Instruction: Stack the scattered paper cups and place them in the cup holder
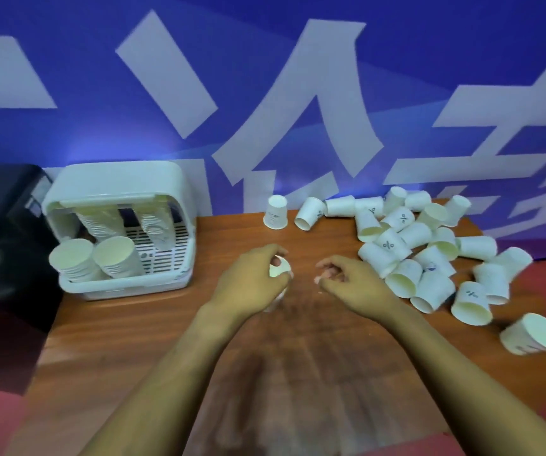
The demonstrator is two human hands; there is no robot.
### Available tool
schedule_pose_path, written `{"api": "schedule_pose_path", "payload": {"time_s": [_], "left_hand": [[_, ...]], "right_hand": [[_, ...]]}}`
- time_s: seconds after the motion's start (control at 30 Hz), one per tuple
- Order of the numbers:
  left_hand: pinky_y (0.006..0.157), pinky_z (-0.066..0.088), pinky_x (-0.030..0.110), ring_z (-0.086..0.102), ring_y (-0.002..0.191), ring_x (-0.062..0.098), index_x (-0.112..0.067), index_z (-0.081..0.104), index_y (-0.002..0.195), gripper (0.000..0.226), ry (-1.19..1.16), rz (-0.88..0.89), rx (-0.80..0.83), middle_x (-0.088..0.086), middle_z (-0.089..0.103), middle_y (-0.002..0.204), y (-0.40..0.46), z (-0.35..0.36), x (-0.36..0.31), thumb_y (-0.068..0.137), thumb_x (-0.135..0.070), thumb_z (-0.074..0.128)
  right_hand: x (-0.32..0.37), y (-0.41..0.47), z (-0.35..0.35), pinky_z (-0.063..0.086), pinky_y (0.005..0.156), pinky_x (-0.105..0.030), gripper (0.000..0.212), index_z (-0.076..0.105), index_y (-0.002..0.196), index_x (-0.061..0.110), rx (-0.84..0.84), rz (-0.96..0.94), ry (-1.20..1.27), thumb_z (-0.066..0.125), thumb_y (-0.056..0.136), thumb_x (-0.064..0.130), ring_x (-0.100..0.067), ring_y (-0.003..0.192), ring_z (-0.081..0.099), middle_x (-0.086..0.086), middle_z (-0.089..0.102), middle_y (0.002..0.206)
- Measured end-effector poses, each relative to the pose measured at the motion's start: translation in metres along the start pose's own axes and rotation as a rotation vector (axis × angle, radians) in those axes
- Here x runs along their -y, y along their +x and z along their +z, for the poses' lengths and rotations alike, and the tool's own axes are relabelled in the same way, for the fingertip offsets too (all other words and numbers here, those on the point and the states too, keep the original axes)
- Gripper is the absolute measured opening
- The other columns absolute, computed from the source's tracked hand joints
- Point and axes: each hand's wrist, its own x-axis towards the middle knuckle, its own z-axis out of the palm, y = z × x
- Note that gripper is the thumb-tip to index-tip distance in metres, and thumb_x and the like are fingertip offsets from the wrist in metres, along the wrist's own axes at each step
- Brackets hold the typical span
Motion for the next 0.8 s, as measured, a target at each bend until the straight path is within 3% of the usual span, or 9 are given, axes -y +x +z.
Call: {"api": "schedule_pose_path", "payload": {"time_s": [0.13,0.23,0.47,0.53,0.63,0.8], "left_hand": [[0.094,0.047,0.030,0.055,0.097,0.006,-0.028,0.057,0.122,0.037,-0.019,-0.042,0.077,-0.012,0.058,0.106,-0.006,0.064,-0.037,0.085,-0.031,0.065],[0.096,0.044,0.025,0.053,0.102,0.004,-0.025,0.055,0.124,0.040,0.024,-0.062,0.128,-0.009,0.058,0.112,-0.009,0.086,-0.046,0.086,-0.029,0.065],[0.092,0.045,0.025,0.056,0.104,0.008,-0.028,0.056,0.123,0.038,0.025,-0.103,0.069,-0.010,0.058,0.110,0.019,0.091,-0.053,0.086,-0.031,0.065],[0.090,0.044,0.024,0.057,0.105,0.010,-0.028,0.056,0.123,0.039,0.021,-0.106,0.084,-0.011,0.057,0.109,0.030,0.098,-0.056,0.086,-0.031,0.065],[0.095,0.043,0.027,0.054,0.107,0.011,-0.027,0.053,0.127,0.042,0.026,-0.096,0.139,-0.008,0.058,0.116,0.047,0.113,-0.066,0.087,-0.032,0.065],[0.102,0.042,0.033,0.051,0.118,0.013,-0.027,0.048,0.133,0.048,0.087,-0.115,0.213,-0.004,0.053,0.129,0.066,0.146,-0.089,0.088,-0.034,0.063]], "right_hand": [[-0.065,-0.021,-0.040,0.041,0.069,-0.016,0.023,0.061,0.108,0.022,0.021,0.038,-0.046,0.065,0.087,0.030,-0.002,0.077,0.055,0.007,0.061,0.090],[-0.093,-0.023,-0.052,0.042,0.071,-0.020,0.028,0.062,0.112,0.018,0.035,0.044,-0.055,0.065,0.087,0.029,-0.004,0.077,0.055,0.009,0.059,0.087],[-0.113,-0.015,-0.061,0.047,0.082,-0.027,0.033,0.060,0.117,0.020,0.070,0.063,-0.074,0.066,0.087,0.032,-0.010,0.088,0.057,0.008,0.057,0.091],[-0.122,-0.013,-0.072,0.045,0.078,-0.023,0.034,0.059,0.118,0.021,0.072,0.085,-0.101,0.066,0.086,0.032,-0.009,0.088,0.055,0.006,0.057,0.096],[-0.139,-0.007,-0.094,0.037,0.069,-0.018,0.033,0.059,0.118,0.022,0.047,0.098,-0.168,0.065,0.087,0.032,-0.003,0.080,0.052,0.007,0.057,0.101],[-0.183,0.006,-0.123,0.042,0.079,-0.023,0.038,0.057,0.121,0.024,0.064,0.105,-0.311,0.065,0.085,0.029,-0.010,0.092,0.054,0.003,0.061,0.115]]}}
